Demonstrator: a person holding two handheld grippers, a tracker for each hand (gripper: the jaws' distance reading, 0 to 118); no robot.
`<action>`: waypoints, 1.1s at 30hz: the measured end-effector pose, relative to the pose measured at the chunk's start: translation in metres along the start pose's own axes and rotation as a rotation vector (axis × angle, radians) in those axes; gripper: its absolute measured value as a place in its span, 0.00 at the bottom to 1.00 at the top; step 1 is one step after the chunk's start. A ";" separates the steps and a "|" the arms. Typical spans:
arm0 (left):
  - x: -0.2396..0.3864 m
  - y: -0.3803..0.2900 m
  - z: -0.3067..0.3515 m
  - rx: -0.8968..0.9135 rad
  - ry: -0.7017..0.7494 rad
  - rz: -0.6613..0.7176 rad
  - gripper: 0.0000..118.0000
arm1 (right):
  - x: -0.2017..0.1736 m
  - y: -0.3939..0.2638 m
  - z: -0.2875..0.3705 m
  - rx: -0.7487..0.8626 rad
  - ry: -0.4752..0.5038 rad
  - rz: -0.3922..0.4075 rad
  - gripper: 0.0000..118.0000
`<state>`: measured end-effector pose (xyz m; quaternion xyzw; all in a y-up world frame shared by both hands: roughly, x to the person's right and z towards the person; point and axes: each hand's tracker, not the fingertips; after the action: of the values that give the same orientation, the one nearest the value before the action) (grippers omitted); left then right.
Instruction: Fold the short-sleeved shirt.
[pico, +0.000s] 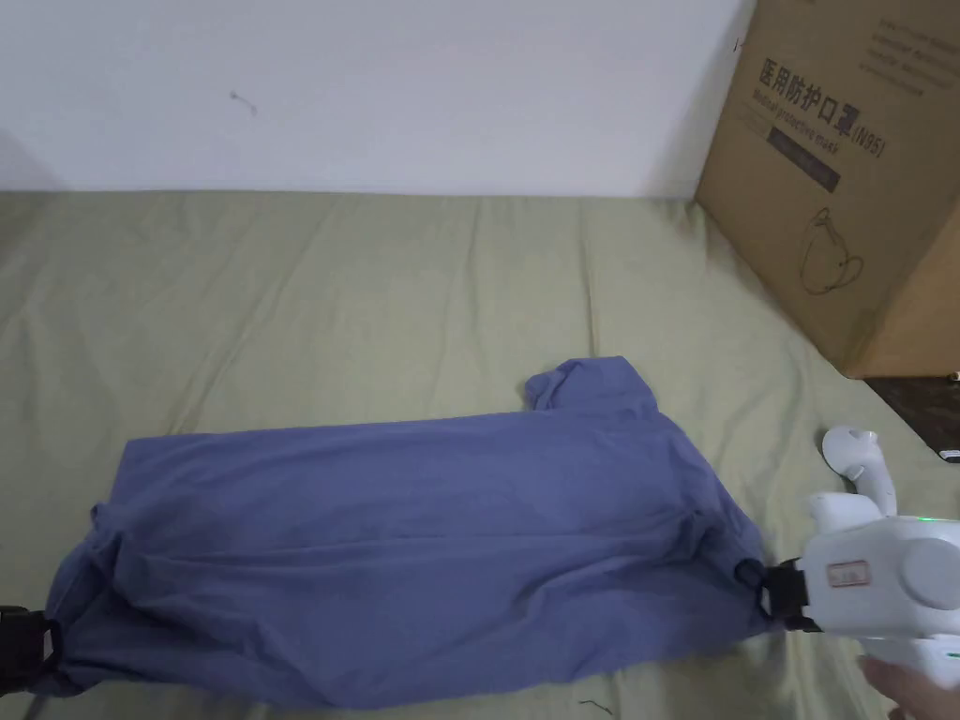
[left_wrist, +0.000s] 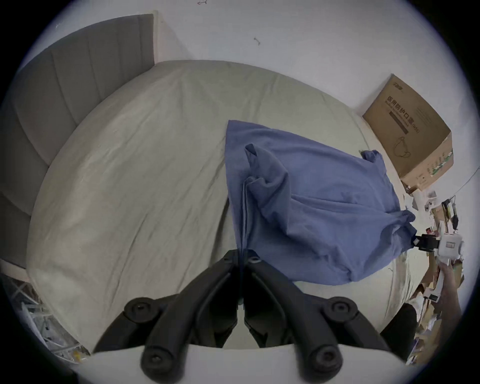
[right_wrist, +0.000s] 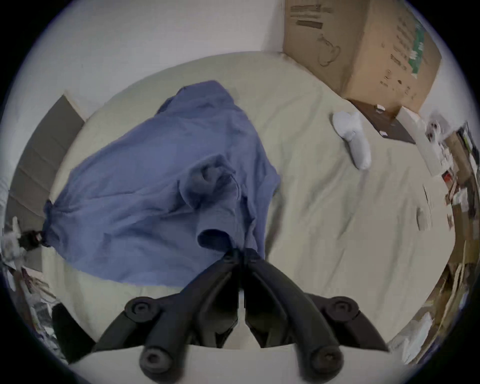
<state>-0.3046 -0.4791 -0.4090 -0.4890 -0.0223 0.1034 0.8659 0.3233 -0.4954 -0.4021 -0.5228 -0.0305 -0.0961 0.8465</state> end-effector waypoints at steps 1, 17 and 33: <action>-0.002 -0.002 0.006 0.005 -0.008 0.002 0.02 | 0.005 -0.004 0.010 0.004 0.000 -0.007 0.00; -0.040 -0.108 0.039 -0.160 -0.032 0.138 0.72 | 0.040 -0.135 0.056 -0.109 0.027 -0.238 0.74; 0.041 -0.067 0.069 0.072 -0.064 -0.111 0.00 | -0.065 -0.067 0.109 0.231 0.098 0.025 0.00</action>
<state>-0.2638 -0.4464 -0.3185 -0.4518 -0.0735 0.0715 0.8862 0.2513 -0.4187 -0.3035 -0.4169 0.0065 -0.1065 0.9026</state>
